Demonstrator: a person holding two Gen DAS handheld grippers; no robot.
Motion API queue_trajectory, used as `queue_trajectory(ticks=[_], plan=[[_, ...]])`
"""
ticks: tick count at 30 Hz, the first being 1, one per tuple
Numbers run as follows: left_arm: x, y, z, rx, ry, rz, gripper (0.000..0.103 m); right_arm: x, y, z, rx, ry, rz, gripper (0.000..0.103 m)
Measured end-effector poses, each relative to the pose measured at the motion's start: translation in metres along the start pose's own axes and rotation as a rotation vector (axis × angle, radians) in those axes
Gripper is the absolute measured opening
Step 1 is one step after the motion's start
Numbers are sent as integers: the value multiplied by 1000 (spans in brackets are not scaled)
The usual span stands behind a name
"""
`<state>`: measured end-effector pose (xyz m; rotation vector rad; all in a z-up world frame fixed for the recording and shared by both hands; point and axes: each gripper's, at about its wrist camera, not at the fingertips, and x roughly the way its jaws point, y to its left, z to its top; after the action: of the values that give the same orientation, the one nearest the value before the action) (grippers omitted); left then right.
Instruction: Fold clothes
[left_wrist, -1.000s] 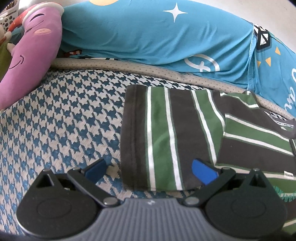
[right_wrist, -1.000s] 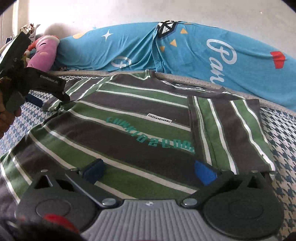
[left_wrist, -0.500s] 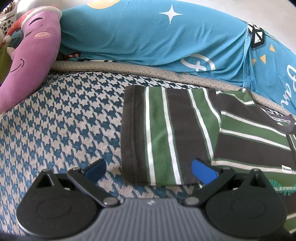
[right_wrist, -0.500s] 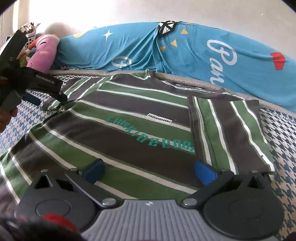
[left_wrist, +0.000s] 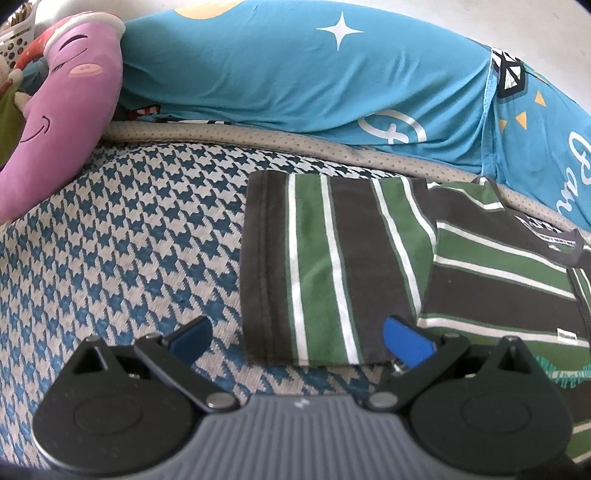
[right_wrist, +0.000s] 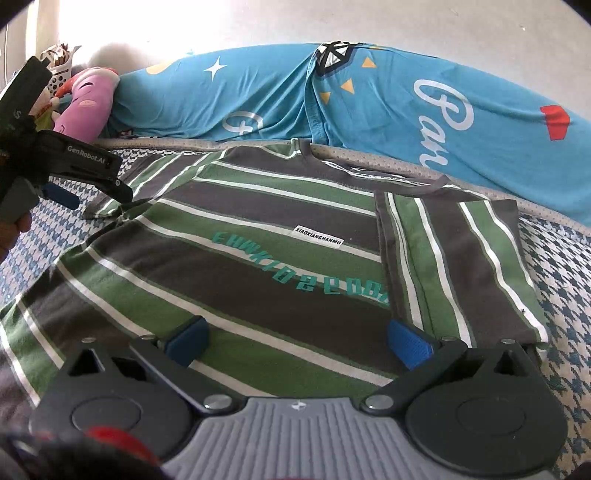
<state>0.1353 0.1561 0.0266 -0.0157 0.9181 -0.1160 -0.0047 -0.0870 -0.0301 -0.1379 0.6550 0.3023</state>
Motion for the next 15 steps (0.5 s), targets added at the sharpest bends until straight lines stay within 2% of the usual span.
queue_trajectory(ticks=[15], plan=[[1, -1, -1, 1, 4, -4, 103, 2, 2, 2, -5, 4, -3, 103]])
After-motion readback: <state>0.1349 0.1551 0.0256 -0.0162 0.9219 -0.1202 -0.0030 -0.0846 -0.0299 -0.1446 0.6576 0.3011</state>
